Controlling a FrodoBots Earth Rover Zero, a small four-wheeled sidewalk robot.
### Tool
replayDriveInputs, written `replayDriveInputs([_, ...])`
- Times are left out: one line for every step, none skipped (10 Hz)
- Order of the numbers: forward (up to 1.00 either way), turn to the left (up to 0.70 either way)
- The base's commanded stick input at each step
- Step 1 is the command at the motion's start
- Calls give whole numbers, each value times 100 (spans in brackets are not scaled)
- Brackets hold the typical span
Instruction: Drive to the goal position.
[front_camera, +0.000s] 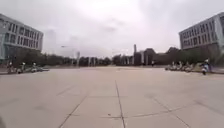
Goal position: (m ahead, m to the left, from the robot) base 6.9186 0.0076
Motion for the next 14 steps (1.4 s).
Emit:
replayDriveInputs([70, 2])
replayDriveInputs([70, 2])
replayDriveInputs([70, 2])
replayDriveInputs([70, 2])
replayDriveInputs([70, 2])
replayDriveInputs([70, 2])
replayDriveInputs([70, 2])
replayDriveInputs([70, 2])
replayDriveInputs([70, 2])
replayDriveInputs([70, 2])
replayDriveInputs([70, 8])
replayDriveInputs([70, 13])
replayDriveInputs([70, 5])
replayDriveInputs([70, 2])
